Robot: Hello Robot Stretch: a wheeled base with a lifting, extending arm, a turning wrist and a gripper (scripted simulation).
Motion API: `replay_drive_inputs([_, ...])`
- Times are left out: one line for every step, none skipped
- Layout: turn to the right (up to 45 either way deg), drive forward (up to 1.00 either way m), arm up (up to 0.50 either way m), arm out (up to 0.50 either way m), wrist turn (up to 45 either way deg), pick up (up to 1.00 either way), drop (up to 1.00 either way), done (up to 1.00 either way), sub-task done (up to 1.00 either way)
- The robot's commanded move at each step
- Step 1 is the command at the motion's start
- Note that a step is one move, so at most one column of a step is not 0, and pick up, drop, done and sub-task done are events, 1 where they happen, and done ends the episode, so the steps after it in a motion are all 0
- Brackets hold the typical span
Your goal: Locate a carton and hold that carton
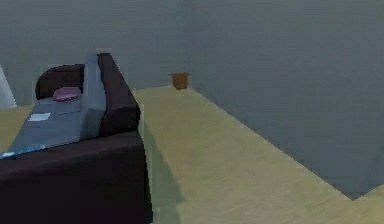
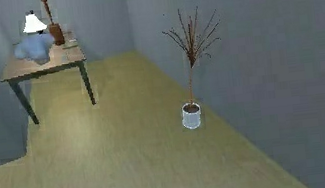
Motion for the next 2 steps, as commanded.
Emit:
replay_drive_inputs([3.0, 0.0, 0.0, 0.0, 0.0, 0.0, 0.0, 0.0, 0.0])
replay_drive_inputs([0.0, 1.0, 0.0, 0.0, 0.0, 0.0, 0.0, 0.0, 0.0])
